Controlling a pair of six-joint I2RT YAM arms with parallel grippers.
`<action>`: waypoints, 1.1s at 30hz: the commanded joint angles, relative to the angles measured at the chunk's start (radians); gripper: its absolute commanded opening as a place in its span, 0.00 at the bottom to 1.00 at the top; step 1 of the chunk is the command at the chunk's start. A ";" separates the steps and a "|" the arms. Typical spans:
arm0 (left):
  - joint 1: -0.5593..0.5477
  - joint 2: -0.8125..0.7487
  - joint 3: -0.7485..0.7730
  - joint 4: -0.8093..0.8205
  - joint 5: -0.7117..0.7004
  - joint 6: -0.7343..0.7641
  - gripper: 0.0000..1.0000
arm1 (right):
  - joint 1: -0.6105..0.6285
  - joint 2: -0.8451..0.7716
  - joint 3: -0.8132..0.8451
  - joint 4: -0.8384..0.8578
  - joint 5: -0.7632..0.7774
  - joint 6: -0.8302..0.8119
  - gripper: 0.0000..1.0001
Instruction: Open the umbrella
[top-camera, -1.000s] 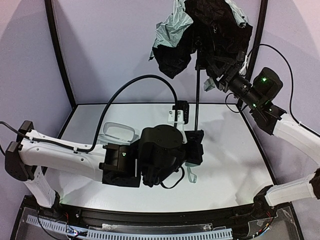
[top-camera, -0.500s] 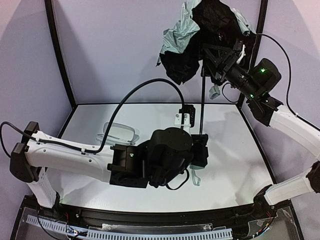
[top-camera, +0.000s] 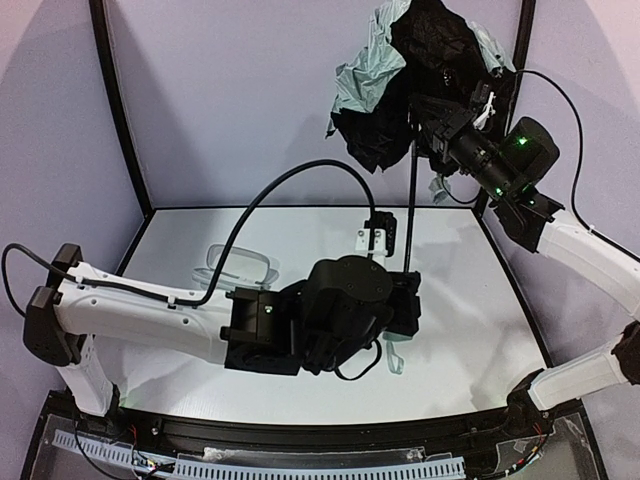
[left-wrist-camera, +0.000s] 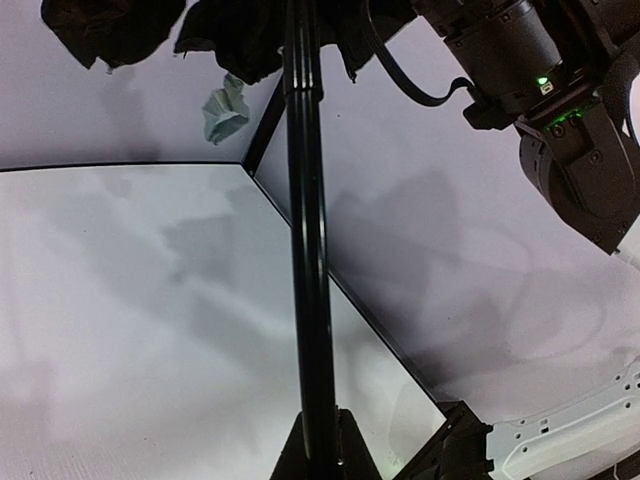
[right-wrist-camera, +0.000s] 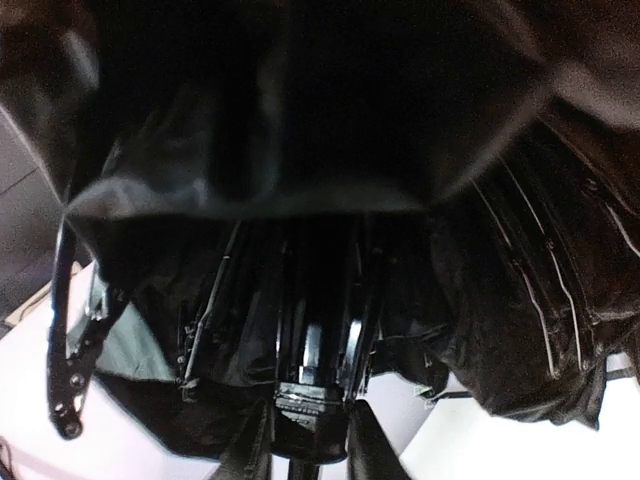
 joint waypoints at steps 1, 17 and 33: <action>0.001 -0.006 0.059 -0.066 0.060 0.045 0.01 | 0.007 -0.020 0.030 -0.032 0.191 -0.081 0.05; -0.001 -0.020 0.066 -0.333 0.807 0.183 0.01 | -0.018 0.163 0.355 -0.120 0.655 -0.346 0.00; 0.000 -0.161 -0.071 -0.326 1.078 0.032 0.01 | -0.136 0.341 0.605 -0.153 0.824 -0.451 0.00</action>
